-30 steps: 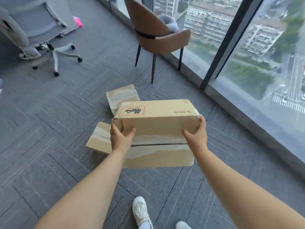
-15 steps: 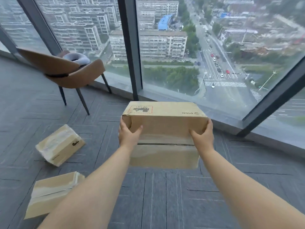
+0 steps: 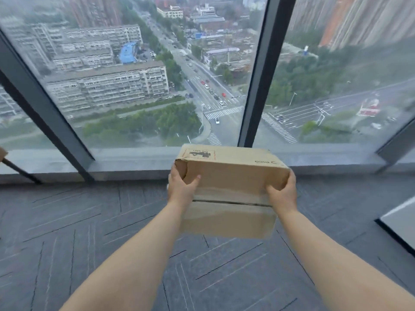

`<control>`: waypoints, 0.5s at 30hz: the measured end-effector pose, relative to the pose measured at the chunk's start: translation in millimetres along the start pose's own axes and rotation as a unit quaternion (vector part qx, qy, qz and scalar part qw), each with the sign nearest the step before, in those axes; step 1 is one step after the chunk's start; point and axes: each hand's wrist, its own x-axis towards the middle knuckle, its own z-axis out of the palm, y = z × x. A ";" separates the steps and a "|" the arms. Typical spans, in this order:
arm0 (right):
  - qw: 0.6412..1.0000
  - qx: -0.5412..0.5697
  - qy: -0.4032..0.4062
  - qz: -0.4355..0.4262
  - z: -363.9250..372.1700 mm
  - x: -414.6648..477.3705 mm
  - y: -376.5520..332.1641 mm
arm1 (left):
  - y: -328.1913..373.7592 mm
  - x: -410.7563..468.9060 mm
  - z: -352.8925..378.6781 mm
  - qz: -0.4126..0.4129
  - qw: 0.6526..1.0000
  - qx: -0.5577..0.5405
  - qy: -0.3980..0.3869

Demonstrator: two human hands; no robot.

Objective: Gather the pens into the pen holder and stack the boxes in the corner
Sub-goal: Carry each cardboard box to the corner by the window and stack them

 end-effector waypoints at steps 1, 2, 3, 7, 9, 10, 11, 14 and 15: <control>1.000 0.001 0.021 0.011 -15.5 9.4 4.6 | 9.1 3.8 18.8 0.010 1.000 -0.002 -0.021; 0.999 0.000 0.042 0.019 -30.5 18.0 8.3 | 18.5 7.2 37.0 0.019 0.999 -0.003 -0.042; 0.998 -0.006 0.064 0.028 -44.6 26.1 12.2 | 27.9 11.5 55.1 0.025 0.998 0.000 -0.062; 0.987 -0.014 0.142 0.074 -93.9 57.2 23.5 | 67.8 30.6 129.0 0.062 0.990 0.022 -0.127; 0.980 -0.007 0.177 0.094 -113.7 75.3 29.1 | 86.6 42.6 165.1 0.087 0.982 0.024 -0.165; 0.975 -0.006 0.195 0.103 -122.6 85.2 31.8 | 95.7 49.8 182.7 0.098 0.977 0.023 -0.187; 0.970 -0.004 0.215 0.115 -130.3 95.4 33.8 | 103.9 58.9 200.3 0.105 0.972 0.021 -0.208; 0.952 0.004 0.268 0.147 -148.3 128.7 38.1 | 130.6 88.6 252.8 0.121 0.955 0.015 -0.271; 0.946 0.003 0.286 0.156 -152.8 139.7 39.3 | 139.7 97.7 268.8 0.128 0.948 0.018 -0.289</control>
